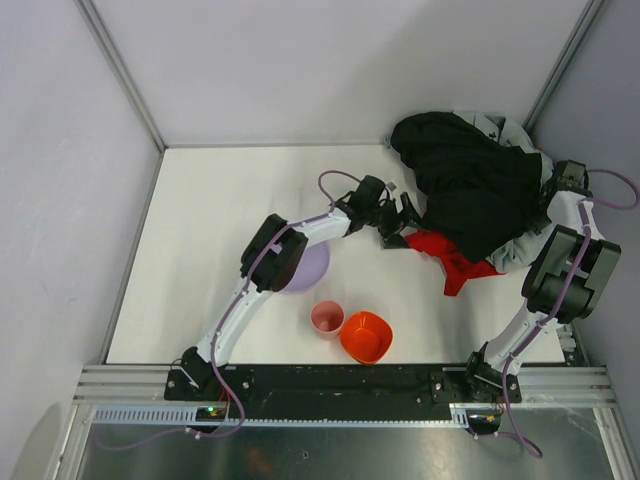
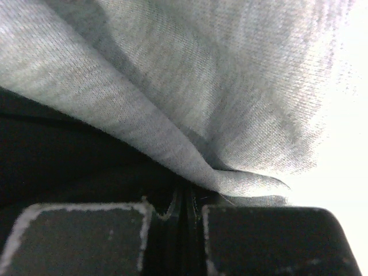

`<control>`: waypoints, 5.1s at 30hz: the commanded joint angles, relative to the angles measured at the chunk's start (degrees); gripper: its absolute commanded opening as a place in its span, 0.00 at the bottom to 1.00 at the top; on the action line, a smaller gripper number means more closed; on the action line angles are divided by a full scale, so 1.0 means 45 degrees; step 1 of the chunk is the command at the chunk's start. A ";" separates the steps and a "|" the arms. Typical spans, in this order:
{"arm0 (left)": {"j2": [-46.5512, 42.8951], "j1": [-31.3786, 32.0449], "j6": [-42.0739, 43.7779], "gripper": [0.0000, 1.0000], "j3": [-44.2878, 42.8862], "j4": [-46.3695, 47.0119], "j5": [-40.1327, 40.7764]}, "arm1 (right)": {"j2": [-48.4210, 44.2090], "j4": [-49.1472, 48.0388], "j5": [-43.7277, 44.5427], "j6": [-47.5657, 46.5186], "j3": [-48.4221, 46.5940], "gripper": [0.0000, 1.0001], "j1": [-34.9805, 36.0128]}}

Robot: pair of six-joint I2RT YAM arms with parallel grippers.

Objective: Pick out a specific cloth from the pile

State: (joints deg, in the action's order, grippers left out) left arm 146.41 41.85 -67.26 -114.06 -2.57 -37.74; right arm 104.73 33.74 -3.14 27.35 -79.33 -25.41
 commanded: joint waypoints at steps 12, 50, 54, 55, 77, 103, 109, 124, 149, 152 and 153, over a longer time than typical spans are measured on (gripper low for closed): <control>0.1889 0.0803 -0.1414 0.56 -0.2035 0.1696 -0.0524 | 0.1406 0.0589 -0.0864 -0.0042 0.0975 0.00 0.0295; -0.3306 0.0816 0.2423 0.01 -0.2795 0.1044 -0.1035 | -0.0629 0.1065 -0.1433 0.0042 0.1337 0.00 0.0295; -0.4131 0.0818 0.2883 0.01 -0.3363 0.0680 -0.0968 | -0.1040 0.1160 -0.1428 0.0095 0.1330 0.00 0.0285; -0.4329 0.0818 0.2919 0.01 -0.3461 0.0664 -0.0978 | -0.1131 0.1177 -0.1430 0.0104 0.1335 0.00 0.0280; -0.7544 0.0482 0.3886 0.01 -0.3769 -0.0193 -0.0842 | -0.2044 0.1537 -0.1310 0.0025 0.1454 0.00 0.0021; -1.2227 -0.3356 0.8300 0.01 0.3124 -0.5582 0.0817 | -0.2814 0.1254 -0.1702 -0.0523 0.2464 0.00 0.0041; -1.2936 -0.3788 1.0592 0.01 0.3697 -0.8298 0.4622 | -0.3704 0.1299 -0.1874 -0.0592 0.2582 0.01 0.0165; -1.5433 -0.3824 1.2136 0.01 0.4198 -0.9968 1.1389 | -0.7673 0.1290 -0.3155 -0.0409 0.2554 0.74 0.0072; -1.4898 -0.4212 1.2532 0.01 0.3099 -0.9977 1.2233 | -1.0712 -0.0013 -0.4398 0.0474 0.1711 0.97 0.3540; -1.4396 -0.4574 1.2553 0.01 0.2725 -0.9976 1.1772 | -1.0577 -0.0026 -0.3700 0.0253 0.1711 0.97 0.5071; -1.4227 -0.4710 1.2549 0.01 0.2561 -0.9976 1.1612 | -1.0489 -0.0041 -0.3503 0.0193 0.1711 0.97 0.5612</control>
State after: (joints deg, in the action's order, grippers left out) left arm 80.79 22.79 -12.36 -97.97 -50.57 15.88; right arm 57.14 35.62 -22.37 29.78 -69.63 -7.05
